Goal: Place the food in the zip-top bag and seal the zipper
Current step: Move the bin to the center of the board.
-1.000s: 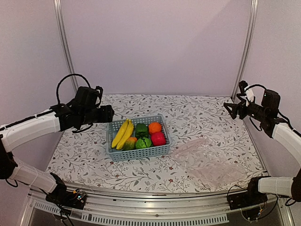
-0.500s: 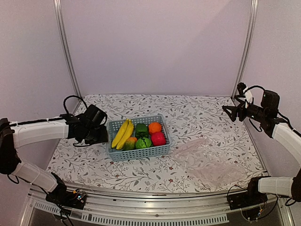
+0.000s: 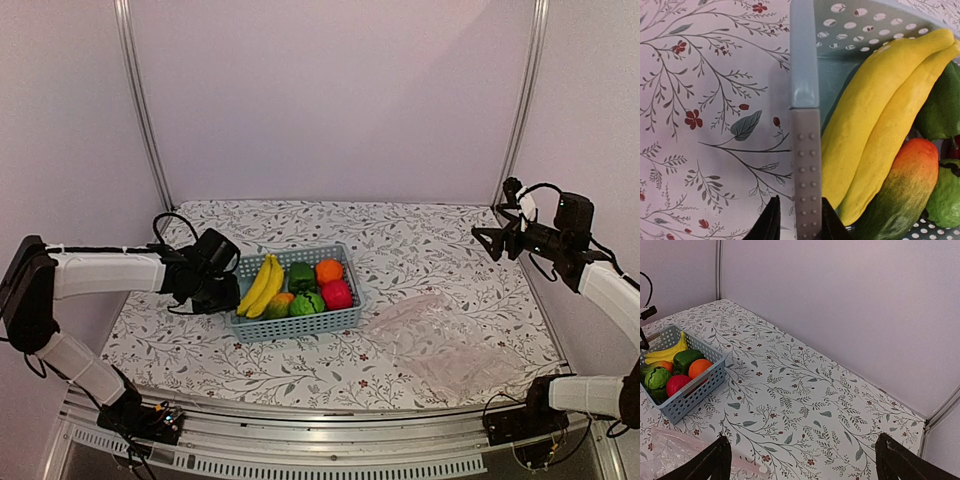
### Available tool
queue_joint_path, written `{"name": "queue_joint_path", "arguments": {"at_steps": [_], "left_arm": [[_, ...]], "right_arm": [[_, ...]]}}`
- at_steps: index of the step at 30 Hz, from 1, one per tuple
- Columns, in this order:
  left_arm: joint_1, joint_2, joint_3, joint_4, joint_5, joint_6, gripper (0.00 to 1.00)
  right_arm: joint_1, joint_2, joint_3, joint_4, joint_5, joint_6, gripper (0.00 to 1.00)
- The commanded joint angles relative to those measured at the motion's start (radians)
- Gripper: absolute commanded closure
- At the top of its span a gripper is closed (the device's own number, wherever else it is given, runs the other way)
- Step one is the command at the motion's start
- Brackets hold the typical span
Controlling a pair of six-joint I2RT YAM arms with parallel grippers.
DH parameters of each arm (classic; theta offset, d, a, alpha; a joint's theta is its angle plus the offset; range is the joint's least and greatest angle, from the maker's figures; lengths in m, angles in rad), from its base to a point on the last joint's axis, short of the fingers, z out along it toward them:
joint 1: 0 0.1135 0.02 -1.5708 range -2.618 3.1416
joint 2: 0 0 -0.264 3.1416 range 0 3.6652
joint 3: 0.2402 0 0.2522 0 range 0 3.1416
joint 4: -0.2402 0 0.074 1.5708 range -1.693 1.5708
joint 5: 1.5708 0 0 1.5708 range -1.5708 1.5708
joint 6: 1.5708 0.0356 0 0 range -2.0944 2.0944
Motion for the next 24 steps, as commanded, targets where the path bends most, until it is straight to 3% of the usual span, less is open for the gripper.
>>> {"name": "queue_joint_path", "arguments": {"at_steps": [1, 11, 18, 24], "left_arm": [[-0.015, 0.032, 0.047, 0.017, 0.019, -0.001, 0.76], [0.009, 0.214, 0.261, 0.046, -0.074, 0.076, 0.99], [0.084, 0.467, 0.515, 0.089, 0.026, 0.192, 1.0], [0.116, 0.673, 0.807, 0.029, 0.08, 0.292, 1.0]], "right_arm": [[-0.005, -0.011, 0.006, -0.026, -0.016, -0.008, 0.01], [-0.005, -0.005, 0.004, -0.029, -0.017, -0.016, 0.01], [-0.005, 0.0, 0.004, -0.034, -0.022, -0.022, 0.01], [-0.005, 0.003, 0.001, -0.037, -0.025, -0.029, 0.01]]}}
